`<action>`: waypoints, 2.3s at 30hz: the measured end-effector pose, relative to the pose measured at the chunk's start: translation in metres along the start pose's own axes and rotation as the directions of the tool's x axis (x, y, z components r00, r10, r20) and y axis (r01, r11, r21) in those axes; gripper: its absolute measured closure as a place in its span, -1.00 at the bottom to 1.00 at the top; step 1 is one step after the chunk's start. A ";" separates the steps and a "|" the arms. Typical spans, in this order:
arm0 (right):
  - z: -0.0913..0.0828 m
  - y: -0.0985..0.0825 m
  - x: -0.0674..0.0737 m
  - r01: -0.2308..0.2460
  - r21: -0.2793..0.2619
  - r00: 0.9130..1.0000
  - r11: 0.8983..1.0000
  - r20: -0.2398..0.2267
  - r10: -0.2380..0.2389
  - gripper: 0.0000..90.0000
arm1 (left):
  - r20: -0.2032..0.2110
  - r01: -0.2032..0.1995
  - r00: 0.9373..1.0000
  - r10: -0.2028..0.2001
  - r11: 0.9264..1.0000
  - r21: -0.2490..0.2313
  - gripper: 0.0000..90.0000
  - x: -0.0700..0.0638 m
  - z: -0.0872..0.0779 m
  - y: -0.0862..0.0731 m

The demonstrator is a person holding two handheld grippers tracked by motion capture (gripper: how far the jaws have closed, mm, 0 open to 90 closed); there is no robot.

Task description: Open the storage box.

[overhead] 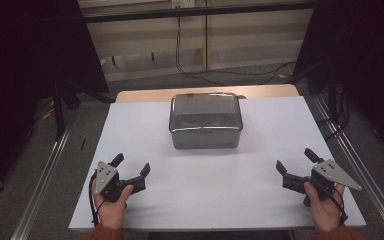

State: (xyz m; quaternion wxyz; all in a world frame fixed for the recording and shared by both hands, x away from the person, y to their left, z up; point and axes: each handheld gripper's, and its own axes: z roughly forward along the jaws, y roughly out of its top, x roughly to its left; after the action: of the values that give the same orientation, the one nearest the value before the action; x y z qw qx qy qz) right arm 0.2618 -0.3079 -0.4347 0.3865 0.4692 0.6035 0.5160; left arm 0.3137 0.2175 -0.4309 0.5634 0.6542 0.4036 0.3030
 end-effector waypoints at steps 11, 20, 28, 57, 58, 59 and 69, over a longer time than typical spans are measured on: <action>0.004 -0.001 0.004 0.007 0.012 0.998 1.000 -0.061 -0.006 -1.00 | -0.008 0.020 1.000 -0.019 1.000 0.022 -0.94 0.003 0.001 0.000; 0.012 -0.002 0.012 -0.009 0.037 0.992 0.999 -0.129 0.013 -1.00 | 0.003 0.030 1.000 -0.030 0.999 0.037 -0.91 0.003 0.003 -0.001; 0.017 0.000 0.020 -0.007 0.044 0.987 0.999 -0.162 0.014 -1.00 | 0.010 0.027 1.000 -0.028 0.999 0.038 -0.91 0.001 0.001 -0.001; 0.052 0.016 0.070 0.051 0.021 0.943 0.998 -0.331 -0.041 -1.00 | 0.017 0.012 1.000 -0.013 0.999 0.031 -0.91 0.000 0.001 -0.001; 0.054 0.016 0.073 0.052 0.023 0.940 0.998 -0.339 -0.041 -1.00 | 0.017 0.013 1.000 -0.013 0.999 0.031 -0.91 -0.001 0.002 0.000; 0.054 0.016 0.073 0.052 0.023 0.940 0.998 -0.339 -0.041 -1.00 | 0.017 0.013 1.000 -0.013 0.999 0.031 -0.91 -0.001 0.002 0.000; 0.065 0.020 0.085 0.070 0.011 0.936 0.997 -0.345 -0.062 -0.99 | 0.017 0.012 1.000 -0.012 0.999 0.033 -0.91 0.000 0.002 -0.001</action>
State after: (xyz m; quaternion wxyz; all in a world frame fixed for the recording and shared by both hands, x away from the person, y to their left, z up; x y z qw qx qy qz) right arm 0.3053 -0.2087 -0.4243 0.2866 0.3555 0.6832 0.5698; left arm 0.3148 0.2166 -0.4317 0.5579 0.6636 0.4074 0.2872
